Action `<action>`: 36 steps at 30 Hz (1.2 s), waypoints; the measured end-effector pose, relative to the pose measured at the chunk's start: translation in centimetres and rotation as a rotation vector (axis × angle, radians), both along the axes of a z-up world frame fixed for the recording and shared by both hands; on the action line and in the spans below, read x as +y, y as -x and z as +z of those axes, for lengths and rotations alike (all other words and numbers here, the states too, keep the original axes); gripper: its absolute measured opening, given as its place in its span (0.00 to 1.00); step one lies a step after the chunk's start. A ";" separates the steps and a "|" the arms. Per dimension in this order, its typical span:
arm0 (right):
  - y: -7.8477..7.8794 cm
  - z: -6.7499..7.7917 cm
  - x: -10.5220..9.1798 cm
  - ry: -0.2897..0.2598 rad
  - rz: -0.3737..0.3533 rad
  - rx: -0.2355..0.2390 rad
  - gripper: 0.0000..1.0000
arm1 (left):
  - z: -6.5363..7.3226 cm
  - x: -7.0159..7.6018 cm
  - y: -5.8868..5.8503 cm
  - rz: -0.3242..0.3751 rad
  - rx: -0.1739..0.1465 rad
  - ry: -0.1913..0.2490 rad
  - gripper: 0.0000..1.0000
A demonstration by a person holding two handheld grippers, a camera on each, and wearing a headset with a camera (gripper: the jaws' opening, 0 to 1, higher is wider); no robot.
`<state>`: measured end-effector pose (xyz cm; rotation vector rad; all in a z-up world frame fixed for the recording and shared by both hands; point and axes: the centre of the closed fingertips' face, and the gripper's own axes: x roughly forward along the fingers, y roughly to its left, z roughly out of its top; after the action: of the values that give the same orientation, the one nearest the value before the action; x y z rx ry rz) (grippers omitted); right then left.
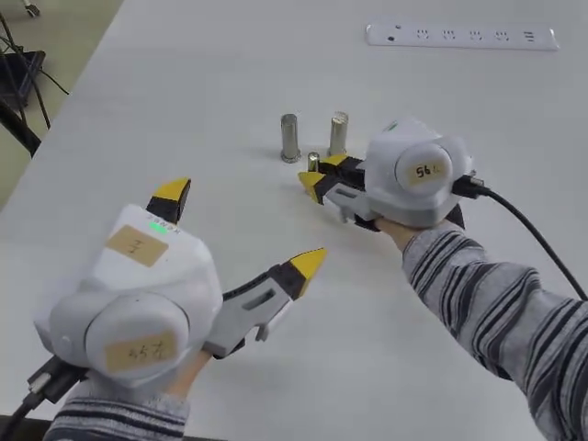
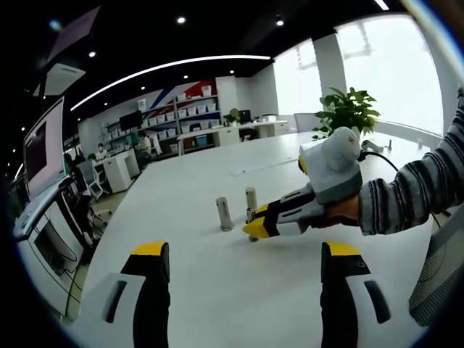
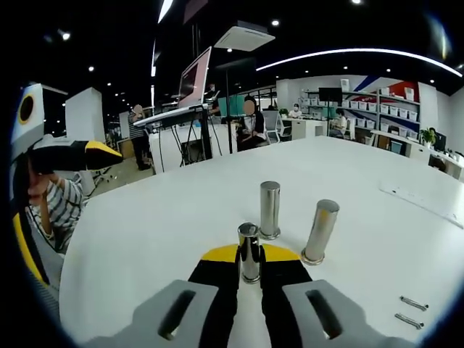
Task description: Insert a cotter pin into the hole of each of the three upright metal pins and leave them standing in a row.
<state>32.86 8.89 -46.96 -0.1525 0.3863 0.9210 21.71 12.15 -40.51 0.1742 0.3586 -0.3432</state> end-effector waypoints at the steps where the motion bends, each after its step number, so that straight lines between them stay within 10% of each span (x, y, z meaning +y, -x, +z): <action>1: 0.2 0.1 0.1 -0.003 -0.001 -0.001 0.05 | 0.0 0.0 0.0 0.001 0.000 0.001 0.84; 36: 4.7 0.4 -2.9 0.060 0.081 -0.016 0.04 | -0.1 -1.1 0.9 -0.040 0.007 0.001 0.84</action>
<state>28.19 6.01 -46.60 -0.2317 0.3953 0.9875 20.78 11.04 -40.62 0.1789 0.3623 -0.3841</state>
